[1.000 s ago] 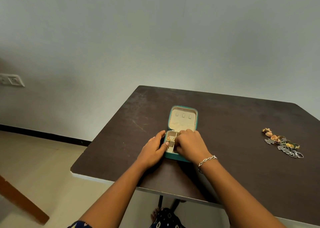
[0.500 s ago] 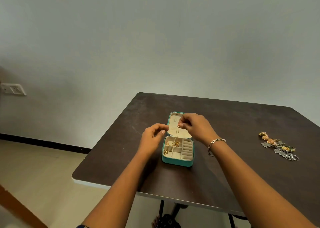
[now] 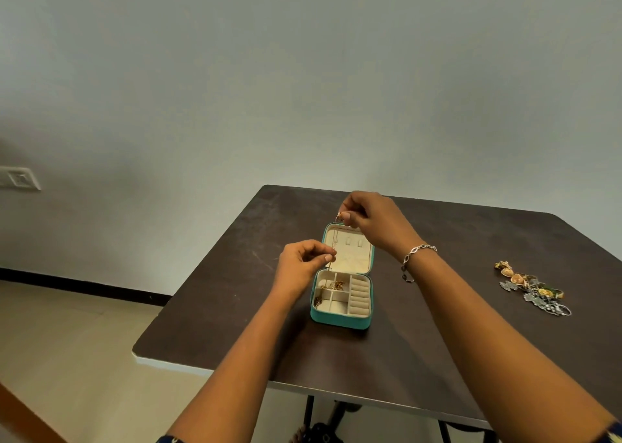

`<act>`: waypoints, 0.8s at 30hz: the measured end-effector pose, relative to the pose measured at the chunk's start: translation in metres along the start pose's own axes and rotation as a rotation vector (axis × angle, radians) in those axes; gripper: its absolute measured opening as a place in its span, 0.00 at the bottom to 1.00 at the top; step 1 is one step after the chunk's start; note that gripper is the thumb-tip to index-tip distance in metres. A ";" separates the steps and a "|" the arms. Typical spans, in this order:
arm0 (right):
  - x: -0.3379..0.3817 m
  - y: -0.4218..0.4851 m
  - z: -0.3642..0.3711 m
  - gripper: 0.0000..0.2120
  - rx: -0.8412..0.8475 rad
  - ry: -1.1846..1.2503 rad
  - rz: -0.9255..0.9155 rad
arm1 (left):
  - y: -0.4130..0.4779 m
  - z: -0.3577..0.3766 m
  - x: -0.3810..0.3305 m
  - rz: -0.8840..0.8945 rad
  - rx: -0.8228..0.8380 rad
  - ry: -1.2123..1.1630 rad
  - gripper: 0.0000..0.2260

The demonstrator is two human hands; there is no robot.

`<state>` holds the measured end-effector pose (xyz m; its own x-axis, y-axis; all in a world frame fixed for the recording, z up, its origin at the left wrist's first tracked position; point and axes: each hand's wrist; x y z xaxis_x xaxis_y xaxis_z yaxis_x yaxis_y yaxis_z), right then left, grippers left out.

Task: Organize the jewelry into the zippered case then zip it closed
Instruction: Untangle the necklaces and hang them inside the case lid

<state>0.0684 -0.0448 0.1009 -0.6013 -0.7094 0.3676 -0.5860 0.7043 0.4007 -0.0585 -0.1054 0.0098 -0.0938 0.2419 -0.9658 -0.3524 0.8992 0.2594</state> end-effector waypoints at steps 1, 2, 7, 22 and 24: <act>0.000 0.000 -0.002 0.04 -0.006 0.010 0.001 | 0.000 0.000 0.002 -0.013 0.002 -0.004 0.06; 0.001 0.000 -0.003 0.04 -0.011 0.019 0.001 | 0.000 0.000 0.003 -0.027 0.004 -0.006 0.06; 0.003 0.001 -0.013 0.03 -0.034 0.108 -0.004 | -0.002 0.000 0.009 -0.056 0.014 0.003 0.06; 0.006 0.002 -0.037 0.04 -0.069 0.362 0.040 | -0.003 0.003 0.014 -0.124 0.090 0.058 0.08; 0.005 0.002 -0.039 0.05 -0.069 0.392 0.052 | -0.003 0.003 0.014 -0.126 0.090 0.071 0.07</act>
<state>0.0853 -0.0485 0.1363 -0.3686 -0.6383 0.6758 -0.5144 0.7456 0.4236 -0.0559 -0.1037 -0.0049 -0.1208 0.1016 -0.9875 -0.2811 0.9505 0.1321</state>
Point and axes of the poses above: each hand's wrist, its own y-axis towards the middle knuckle, its own z-axis out of the palm, x = y × z, and after that the axes turned 9 degrees about -y, right-handed
